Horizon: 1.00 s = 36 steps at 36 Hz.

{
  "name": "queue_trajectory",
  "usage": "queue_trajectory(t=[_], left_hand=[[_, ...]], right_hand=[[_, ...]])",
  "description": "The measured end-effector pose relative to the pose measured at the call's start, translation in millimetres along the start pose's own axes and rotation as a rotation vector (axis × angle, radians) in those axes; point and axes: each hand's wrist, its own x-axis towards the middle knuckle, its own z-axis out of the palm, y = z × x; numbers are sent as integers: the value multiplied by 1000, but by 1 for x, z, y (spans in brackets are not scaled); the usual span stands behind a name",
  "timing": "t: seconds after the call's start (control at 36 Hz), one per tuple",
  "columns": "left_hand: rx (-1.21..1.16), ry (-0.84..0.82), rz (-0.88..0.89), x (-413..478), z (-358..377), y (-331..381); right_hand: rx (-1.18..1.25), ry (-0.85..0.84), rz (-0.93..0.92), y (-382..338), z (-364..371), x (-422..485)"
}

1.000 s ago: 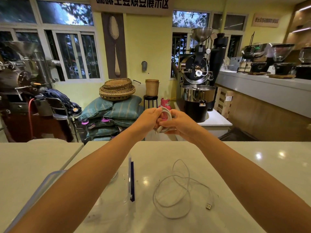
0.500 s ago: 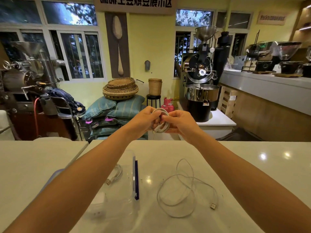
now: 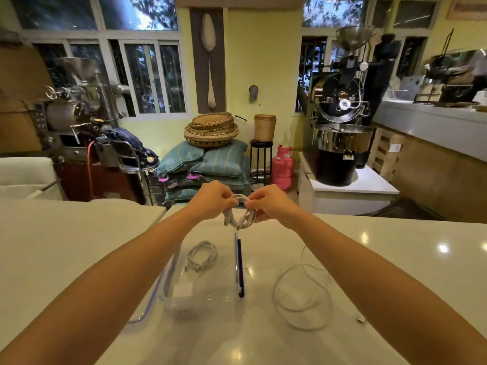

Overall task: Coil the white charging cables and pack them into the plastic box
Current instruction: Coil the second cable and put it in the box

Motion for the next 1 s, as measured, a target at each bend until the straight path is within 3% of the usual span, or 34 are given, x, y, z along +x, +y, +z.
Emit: queue_trajectory(t=[0.25,0.39,0.56,0.81,1.0], left_hand=[[279,-74,-116,-15,22,-51],[215,-130,-225,-16,39,-68],[163,-208,-279,-10,57,-77],[160,-262,-373,7,72,-90],[151,-257,-395,12,78,-98]], right_hand=[[-329,-98,69,15,59,28],[-729,-143,32,22,82,38],[-999,-156,-3,28,94,39],[-1295,-163,-98,27,109,48],[-1384,-219,-88,36,116,56]])
